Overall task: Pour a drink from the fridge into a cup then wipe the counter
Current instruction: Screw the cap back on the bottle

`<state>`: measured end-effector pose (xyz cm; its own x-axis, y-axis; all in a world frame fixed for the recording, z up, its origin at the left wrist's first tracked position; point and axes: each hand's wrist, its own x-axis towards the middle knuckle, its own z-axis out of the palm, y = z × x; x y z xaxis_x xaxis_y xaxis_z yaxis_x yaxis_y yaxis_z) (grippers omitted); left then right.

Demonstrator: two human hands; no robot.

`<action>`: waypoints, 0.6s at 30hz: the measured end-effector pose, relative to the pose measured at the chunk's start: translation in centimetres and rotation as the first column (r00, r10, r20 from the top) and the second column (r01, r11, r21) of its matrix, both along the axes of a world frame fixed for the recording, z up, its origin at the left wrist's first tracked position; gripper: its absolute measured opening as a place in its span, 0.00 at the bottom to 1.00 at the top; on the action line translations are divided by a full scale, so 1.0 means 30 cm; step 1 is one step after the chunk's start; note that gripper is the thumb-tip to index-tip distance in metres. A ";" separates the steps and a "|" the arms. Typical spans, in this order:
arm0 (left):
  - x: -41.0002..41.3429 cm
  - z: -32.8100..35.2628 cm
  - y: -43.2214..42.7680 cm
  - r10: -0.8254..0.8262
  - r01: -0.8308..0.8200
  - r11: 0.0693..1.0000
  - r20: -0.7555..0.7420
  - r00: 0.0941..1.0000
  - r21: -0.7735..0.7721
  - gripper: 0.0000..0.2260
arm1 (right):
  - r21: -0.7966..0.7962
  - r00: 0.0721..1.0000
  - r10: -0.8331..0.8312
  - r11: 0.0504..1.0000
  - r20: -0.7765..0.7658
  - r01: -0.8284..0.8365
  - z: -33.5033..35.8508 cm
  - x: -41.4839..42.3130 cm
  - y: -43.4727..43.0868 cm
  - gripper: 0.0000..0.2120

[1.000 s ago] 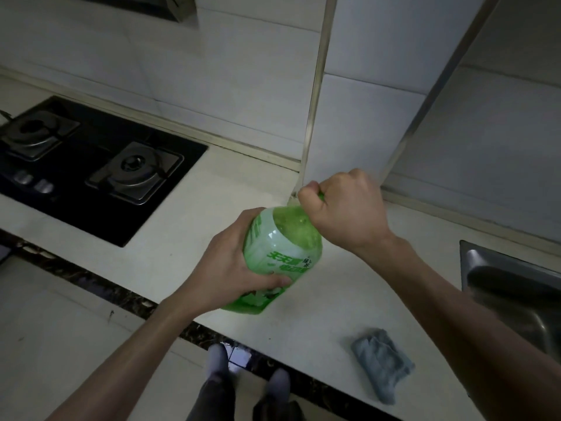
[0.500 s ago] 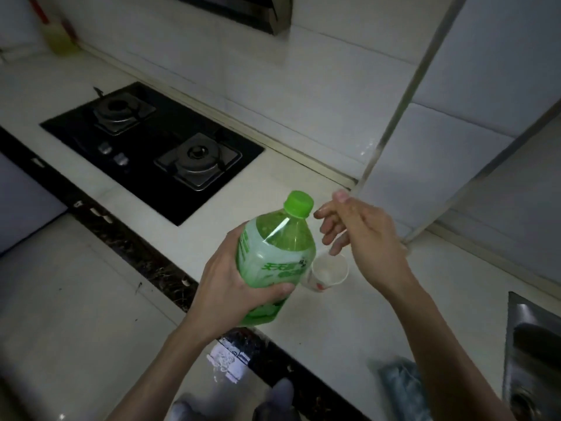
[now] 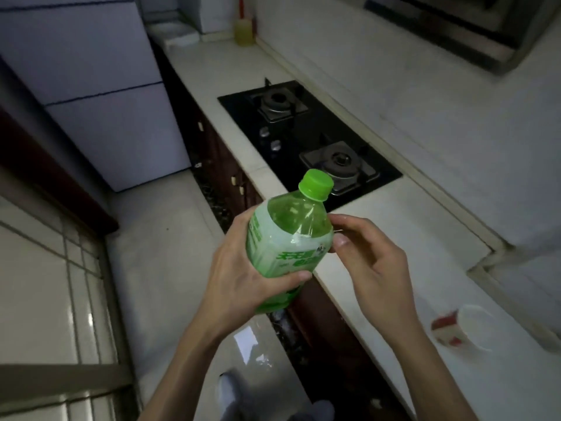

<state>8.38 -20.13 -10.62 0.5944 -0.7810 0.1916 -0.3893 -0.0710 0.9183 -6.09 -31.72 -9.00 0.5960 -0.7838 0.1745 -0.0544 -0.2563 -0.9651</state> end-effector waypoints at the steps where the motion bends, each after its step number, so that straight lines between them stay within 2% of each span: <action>1: 0.028 -0.003 0.030 0.021 -0.021 1.000 -0.001 1.000 0.002 0.41 | -0.017 1.000 0.021 1.000 0.005 -0.021 0.000 0.039 0.019 0.11; 10: 0.346 -0.035 0.452 0.386 -0.385 0.922 -0.011 0.922 0.039 0.41 | -0.058 0.933 0.359 0.932 0.021 -0.357 -0.032 0.536 0.293 0.10; 18: 0.499 -0.063 0.605 0.564 -0.562 0.825 -0.031 0.825 0.054 0.39 | -0.055 0.826 0.564 0.824 -0.012 -0.563 -0.069 0.824 0.373 0.09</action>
<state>23.36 -1.99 -12.50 0.9402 -0.3145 0.1309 -0.2301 -0.3030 0.9248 18.63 -20.54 -11.05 0.9301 -0.3012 0.2103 0.1199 -0.2921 -0.9488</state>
